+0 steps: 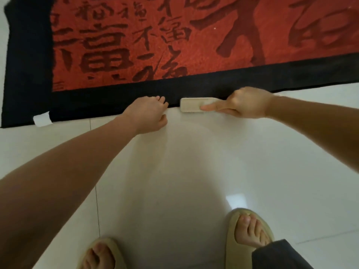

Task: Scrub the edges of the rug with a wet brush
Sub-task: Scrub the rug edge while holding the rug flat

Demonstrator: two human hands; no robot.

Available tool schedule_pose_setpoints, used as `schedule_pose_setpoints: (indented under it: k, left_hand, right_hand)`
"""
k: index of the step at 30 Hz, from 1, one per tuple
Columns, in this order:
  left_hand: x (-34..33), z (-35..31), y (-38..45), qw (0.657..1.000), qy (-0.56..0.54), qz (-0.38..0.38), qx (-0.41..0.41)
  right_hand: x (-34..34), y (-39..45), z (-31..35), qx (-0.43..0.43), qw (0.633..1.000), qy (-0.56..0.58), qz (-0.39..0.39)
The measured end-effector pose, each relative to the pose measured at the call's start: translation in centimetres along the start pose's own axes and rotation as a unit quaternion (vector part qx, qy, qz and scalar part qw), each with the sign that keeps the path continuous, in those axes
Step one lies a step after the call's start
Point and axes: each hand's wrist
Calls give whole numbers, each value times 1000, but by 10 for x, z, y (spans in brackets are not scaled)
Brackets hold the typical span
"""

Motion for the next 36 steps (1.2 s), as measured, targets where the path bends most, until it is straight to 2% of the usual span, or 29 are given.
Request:
schedule_pose_setpoints:
  k: [4, 7, 9, 13, 16, 19, 20, 22, 25, 26, 28, 30, 33, 34, 36]
  left_hand:
    - [-6, -4, 2, 1000, -5, -16, 11]
    - [12, -13, 9, 999, -4, -32, 9]
    - [19, -14, 14, 1000, 7, -9, -11]
    - [15, -5, 10, 998, 38, 48, -6]
    - [27, -15, 16, 999, 42, 15, 5]
    - [37, -44, 40, 996, -19, -69, -49]
    - [39, -55, 48, 993, -68, -67, -72]
    - [44, -77, 61, 986, -125, -21, -107]
    - [42, -88, 72, 990, -91, 34, -101]
    - [40, -88, 76, 992, -74, 37, -92]
    - [37, -88, 81, 995, -42, 30, -90]
    - [34, -85, 83, 994, -28, 16, -101]
    - [33, -71, 83, 991, -42, 38, -124]
    - [34, -68, 82, 989, -44, 46, -130]
    - [39, -68, 81, 988, -41, 54, -140]
  right_hand:
    - [15, -76, -41, -85, 996, -17, 24]
    - [3, -49, 0, -155, 983, 85, 37]
    - [-3, -25, 41, -245, 953, 174, 49]
    - [0, -85, 50, -359, 918, 118, 117]
    - [15, -134, 44, -537, 829, 133, 79]
    - [17, -117, 74, -641, 733, 217, -68]
    - [15, -99, 85, -662, 694, 261, -107]
    - [15, -62, 101, -705, 582, 373, -159]
    - [16, -9, 111, -703, 371, 554, -247]
    - [20, 6, 113, -687, 327, 591, -268]
    - [19, 34, 120, -680, 302, 617, -256]
    - [11, 59, 129, -695, 304, 618, -207]
    - [-1, 67, 117, -729, 320, 571, -199]
    - [-4, 57, 101, -739, 313, 558, -212]
    - [-6, 34, 70, -737, 252, 574, -251]
Point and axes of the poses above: each hand's wrist, its own y-axis towards the middle knuckle, its own x-axis out of the back of the hand, z = x × y, and after that the axes turned 9 degrees about -y, right-handed
